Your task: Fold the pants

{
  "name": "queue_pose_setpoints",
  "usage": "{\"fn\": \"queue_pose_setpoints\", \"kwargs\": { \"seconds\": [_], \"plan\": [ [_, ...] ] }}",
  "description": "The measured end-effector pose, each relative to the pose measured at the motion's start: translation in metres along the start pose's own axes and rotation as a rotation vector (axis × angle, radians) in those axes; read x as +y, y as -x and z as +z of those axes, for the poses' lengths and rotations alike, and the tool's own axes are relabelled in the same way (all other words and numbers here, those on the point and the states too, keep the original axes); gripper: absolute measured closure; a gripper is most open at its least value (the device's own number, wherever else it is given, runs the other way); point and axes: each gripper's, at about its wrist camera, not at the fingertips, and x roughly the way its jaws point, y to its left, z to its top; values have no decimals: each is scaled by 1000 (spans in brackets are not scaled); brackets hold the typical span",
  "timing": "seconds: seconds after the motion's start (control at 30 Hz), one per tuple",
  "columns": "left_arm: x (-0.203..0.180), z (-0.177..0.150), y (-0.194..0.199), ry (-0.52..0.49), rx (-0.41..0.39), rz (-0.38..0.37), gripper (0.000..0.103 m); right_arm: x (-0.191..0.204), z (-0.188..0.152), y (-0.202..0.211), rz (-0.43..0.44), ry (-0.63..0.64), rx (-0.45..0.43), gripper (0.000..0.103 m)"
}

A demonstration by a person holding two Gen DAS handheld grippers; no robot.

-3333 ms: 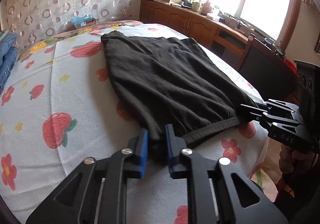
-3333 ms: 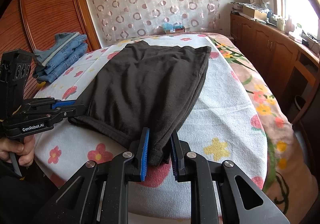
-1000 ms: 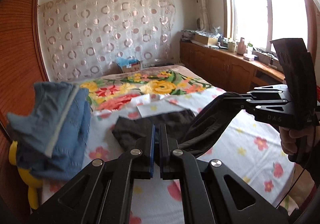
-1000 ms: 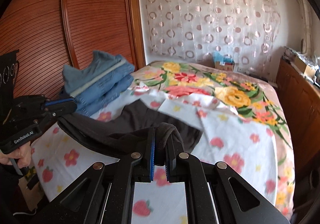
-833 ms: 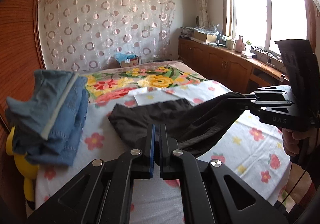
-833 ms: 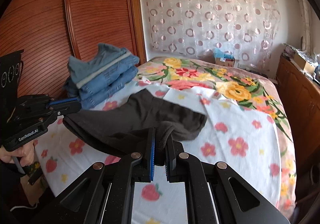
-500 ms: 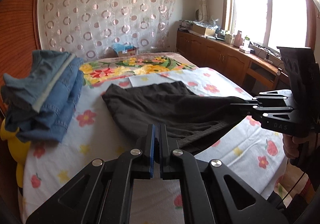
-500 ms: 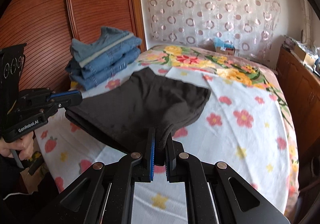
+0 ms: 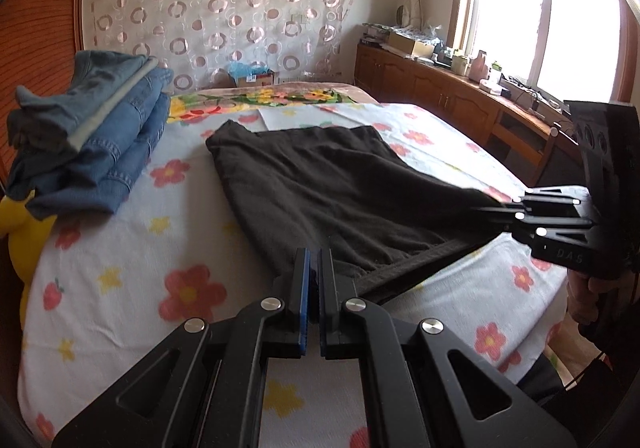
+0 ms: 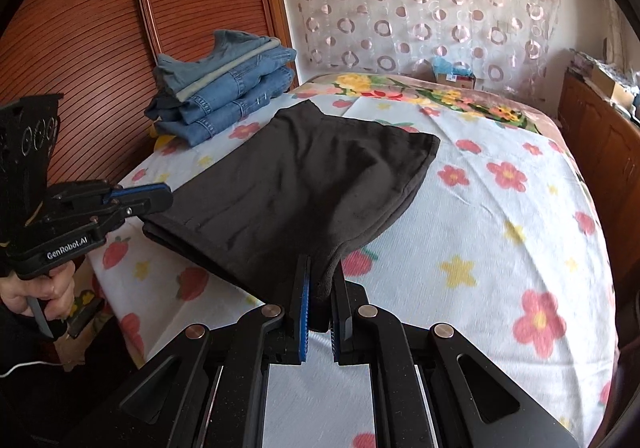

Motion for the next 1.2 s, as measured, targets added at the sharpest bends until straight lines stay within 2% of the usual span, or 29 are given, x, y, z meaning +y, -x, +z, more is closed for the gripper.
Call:
{"fn": "queue_pose_setpoints", "kwargs": {
  "seconds": [0.47, 0.5, 0.53, 0.6, 0.63, 0.73, 1.2],
  "plan": [
    [-2, -15, -7, 2, 67, -4, 98, -4, -16, -12, -23, -27, 32, 95],
    [0, -16, -8, 4, 78, 2, 92, -4, -16, -14, -25, -31, 35, 95],
    [1, -18, -10, 3, 89, 7, 79, -5, -16, -15, -23, -34, 37, 95],
    [2, -20, -11, 8, 94, 15, 63, -5, -17, -17, -23, -38, 39, 95],
    [5, -22, -11, 17, 97, 17, 61, -5, -17, -17, -22, -39, 38, 95],
    [9, -25, -13, 35, 117, 16, 61, -5, -19, -19, -20, -45, 38, 95],
    [5, -34, -14, 48, 110, 21, 61, -9, -27, -20, -17, -61, 31, 95]
  ]
}}
